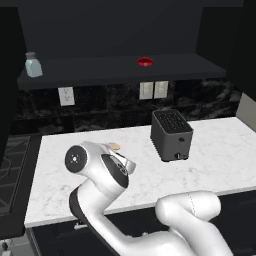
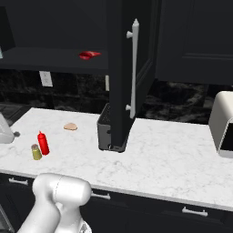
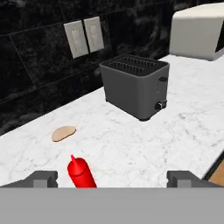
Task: Put the shaker and condiment bottle from the counter next to their counterparts in the cabinet.
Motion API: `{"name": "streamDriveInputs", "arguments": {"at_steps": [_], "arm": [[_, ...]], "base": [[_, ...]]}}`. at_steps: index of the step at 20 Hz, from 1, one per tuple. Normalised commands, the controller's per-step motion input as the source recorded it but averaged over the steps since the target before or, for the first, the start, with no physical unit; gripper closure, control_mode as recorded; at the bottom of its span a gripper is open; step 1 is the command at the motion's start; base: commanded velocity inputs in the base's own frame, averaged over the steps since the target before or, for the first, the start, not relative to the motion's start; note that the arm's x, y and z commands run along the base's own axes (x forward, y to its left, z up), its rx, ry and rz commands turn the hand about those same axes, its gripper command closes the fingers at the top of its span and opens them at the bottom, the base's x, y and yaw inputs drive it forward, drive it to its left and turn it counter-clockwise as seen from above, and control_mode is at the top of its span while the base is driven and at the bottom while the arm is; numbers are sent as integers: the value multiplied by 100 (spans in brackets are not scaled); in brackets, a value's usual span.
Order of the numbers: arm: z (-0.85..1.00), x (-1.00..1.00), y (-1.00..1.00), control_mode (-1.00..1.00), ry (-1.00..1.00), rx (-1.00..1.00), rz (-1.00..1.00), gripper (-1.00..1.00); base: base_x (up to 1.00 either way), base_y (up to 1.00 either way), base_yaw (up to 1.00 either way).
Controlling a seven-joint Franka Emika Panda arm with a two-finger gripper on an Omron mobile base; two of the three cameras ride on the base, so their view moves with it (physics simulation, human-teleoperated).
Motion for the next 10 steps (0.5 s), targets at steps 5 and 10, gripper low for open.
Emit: {"name": "streamDriveInputs", "arguments": {"at_steps": [5,10], "arm": [[0,15,9,-100,0,10,8,-100],[-25,0,0,-100,0,0,0,-100]], "base": [[0,0,0],[0,0,0]]}}
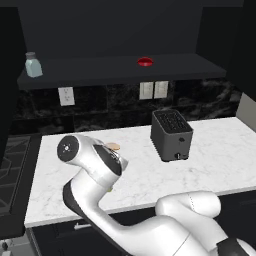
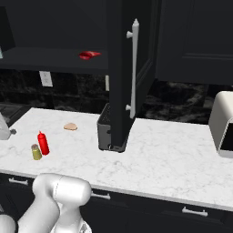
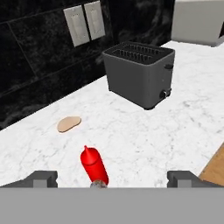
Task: Put the shaker and condiment bottle from the counter next to their counterparts in the cabinet.
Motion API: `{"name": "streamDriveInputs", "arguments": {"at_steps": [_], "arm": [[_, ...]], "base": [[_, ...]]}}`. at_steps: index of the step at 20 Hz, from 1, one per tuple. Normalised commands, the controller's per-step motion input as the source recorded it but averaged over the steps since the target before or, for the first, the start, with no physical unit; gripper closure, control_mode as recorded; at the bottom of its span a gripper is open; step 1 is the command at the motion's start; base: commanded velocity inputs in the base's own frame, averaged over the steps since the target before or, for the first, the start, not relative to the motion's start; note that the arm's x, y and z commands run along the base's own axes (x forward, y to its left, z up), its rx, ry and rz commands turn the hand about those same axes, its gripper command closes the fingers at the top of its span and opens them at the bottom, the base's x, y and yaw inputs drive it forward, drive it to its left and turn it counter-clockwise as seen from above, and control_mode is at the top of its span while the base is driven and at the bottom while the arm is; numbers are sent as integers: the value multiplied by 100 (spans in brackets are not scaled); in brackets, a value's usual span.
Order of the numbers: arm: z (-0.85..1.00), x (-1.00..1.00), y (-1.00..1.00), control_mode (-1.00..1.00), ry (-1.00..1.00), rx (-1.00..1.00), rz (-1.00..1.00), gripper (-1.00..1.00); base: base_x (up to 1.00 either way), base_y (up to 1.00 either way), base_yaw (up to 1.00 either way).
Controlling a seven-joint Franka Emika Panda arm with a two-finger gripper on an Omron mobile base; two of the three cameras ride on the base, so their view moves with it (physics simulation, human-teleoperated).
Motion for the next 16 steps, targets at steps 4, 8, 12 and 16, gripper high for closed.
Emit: {"name": "streamDriveInputs", "arguments": {"at_steps": [4,8,12,16], "arm": [[-64,0,0,-100,0,0,0,-100],[-47,24,-9,-100,0,7,0,-100],[-46,28,-13,-100,0,9,-15,-100],[-9,9,-2,-100,3,3,-10,-100]], "base": [[0,0,0],[0,0,0],[0,0,0],[0,0,0]]}}
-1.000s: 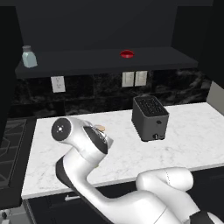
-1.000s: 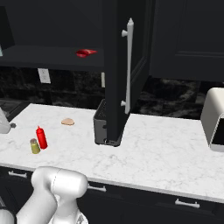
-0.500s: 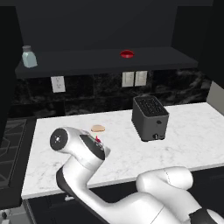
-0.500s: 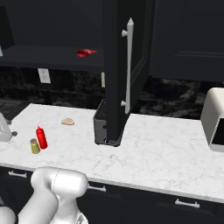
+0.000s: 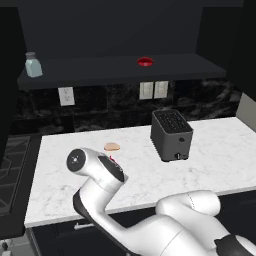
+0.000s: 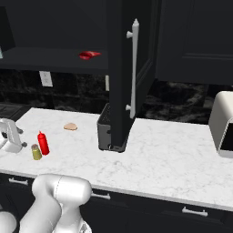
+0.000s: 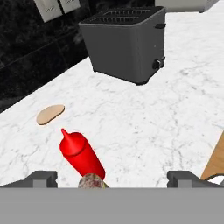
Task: Put the shaker and condiment bottle from the counter next to their counterparts in the cabinet.
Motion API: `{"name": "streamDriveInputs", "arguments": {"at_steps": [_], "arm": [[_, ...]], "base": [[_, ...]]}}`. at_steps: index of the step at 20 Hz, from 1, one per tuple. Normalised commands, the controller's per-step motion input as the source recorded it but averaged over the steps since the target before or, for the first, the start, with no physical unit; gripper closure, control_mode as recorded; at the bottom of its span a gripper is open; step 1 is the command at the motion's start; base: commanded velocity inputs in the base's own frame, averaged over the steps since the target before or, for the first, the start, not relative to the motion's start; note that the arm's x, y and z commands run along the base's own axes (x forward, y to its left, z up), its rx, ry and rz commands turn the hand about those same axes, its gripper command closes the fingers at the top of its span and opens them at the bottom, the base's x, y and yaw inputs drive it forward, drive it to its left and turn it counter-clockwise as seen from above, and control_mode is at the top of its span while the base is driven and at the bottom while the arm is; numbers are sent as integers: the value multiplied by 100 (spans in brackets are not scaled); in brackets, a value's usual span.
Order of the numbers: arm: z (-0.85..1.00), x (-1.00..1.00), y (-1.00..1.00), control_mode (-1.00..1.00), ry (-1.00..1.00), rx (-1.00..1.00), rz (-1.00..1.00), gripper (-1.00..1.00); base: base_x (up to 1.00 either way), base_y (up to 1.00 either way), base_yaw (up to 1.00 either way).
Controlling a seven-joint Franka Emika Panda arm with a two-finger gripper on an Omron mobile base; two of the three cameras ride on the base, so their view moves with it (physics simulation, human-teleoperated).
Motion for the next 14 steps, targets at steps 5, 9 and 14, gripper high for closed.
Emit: {"name": "streamDriveInputs", "arguments": {"at_steps": [5,9,14], "arm": [[0,0,8,-100,0,0,0,-100],[0,0,62,-100,0,0,-3,-100],[0,0,42,-100,18,-10,-11,-100]], "base": [[0,0,0],[0,0,0],[0,0,0]]}}
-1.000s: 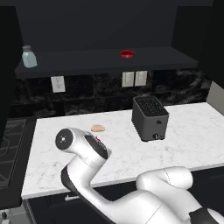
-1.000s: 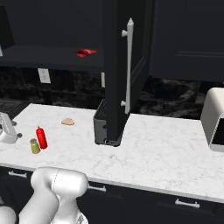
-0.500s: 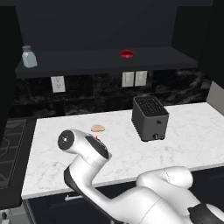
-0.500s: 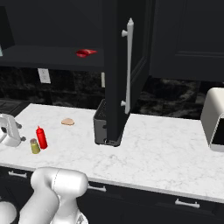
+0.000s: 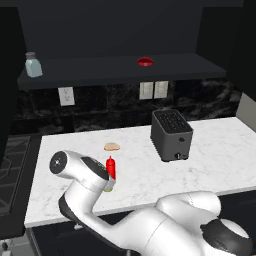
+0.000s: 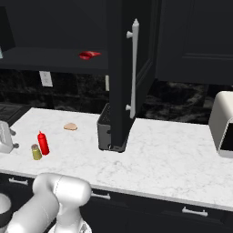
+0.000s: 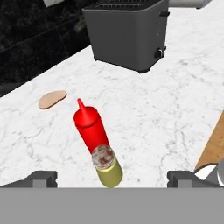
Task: Put the shaker and condiment bottle from the counter next to their counterparts in the cabinet.
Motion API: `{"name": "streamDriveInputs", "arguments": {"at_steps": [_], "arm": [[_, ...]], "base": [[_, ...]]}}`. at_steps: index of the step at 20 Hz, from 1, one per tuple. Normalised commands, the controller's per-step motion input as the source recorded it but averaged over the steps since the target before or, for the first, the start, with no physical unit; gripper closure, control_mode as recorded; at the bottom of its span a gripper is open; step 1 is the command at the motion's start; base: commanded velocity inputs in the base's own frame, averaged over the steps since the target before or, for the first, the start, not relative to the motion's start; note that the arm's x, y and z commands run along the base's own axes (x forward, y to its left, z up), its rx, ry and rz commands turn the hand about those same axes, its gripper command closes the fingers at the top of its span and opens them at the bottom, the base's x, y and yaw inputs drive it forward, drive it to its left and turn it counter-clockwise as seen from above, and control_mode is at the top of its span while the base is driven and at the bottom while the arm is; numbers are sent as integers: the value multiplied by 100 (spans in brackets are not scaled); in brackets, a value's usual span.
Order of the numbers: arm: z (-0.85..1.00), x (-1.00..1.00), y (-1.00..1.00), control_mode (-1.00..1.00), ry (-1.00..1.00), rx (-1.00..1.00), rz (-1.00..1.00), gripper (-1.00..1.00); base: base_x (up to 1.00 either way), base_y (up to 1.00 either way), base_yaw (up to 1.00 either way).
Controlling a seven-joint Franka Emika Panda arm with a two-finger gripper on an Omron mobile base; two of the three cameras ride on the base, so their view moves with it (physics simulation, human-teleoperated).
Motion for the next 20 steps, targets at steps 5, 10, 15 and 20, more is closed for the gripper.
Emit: {"name": "streamDriveInputs", "arguments": {"at_steps": [5,10,15,20], "arm": [[-7,-5,0,-100,30,-25,-32,-100],[-16,-20,7,-100,12,-19,-28,-100],[0,-20,0,-100,0,-1,0,-100],[-9,0,-9,-100,-8,1,10,-100]], "base": [[0,0,0],[0,0,0],[0,0,0],[0,0,0]]}}
